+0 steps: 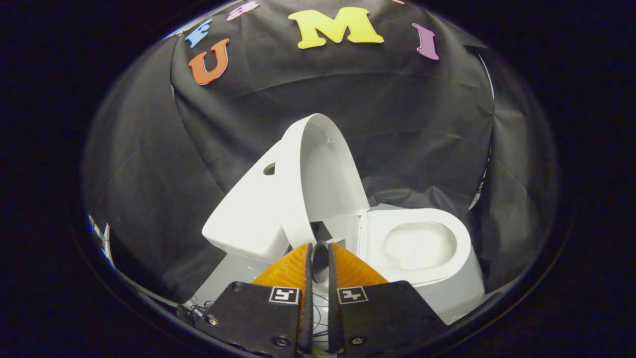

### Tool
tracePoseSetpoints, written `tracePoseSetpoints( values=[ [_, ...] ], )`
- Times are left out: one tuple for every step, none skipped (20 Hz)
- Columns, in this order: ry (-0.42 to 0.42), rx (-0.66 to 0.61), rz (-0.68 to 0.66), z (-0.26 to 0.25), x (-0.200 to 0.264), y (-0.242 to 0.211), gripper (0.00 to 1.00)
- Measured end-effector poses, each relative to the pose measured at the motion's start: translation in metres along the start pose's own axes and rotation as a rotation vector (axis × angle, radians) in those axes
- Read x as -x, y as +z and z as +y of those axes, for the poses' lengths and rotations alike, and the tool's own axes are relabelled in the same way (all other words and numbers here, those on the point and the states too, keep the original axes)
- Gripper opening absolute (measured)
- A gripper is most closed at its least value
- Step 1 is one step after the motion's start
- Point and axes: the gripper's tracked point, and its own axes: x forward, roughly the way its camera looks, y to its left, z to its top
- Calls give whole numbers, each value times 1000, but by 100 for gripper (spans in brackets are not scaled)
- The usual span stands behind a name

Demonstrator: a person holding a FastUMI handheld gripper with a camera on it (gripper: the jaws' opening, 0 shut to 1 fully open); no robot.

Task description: Open the toilet lid.

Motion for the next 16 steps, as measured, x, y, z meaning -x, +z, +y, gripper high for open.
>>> tracePoseSetpoints(
  values=[
    [3, -2, 1, 0, -1, -1, 16],
    [12, -1, 0, 0, -1, -1, 20],
    [30, -5, -1, 1, 1, -1, 22],
    [45, -15, -7, 2, 4, 1, 24],
    [47, -25, -18, 0, 7, 4, 28],
    [46, -31, -34, -4, 12, 7, 39],
    [46, -34, -48, -8, 17, 10, 43],
    [50, -34, -63, -11, 22, 14, 47],
    [51, -34, -80, -14, 29, 18, 48],
    [51, -34, -97, -18, 35, 21, 49],
    [51, -31, -112, -23, 41, 24, 58],
    [48, -29, -130, -29, 48, 28, 66],
    [42, -26, -143, -34, 54, 29, 66],
    [39, -22, -159, -39, 61, 30, 67],
    [34, -18, -174, -45, 66, 31, 66],
    [29, -14, -187, -50, 73, 32, 66]
  ],
)
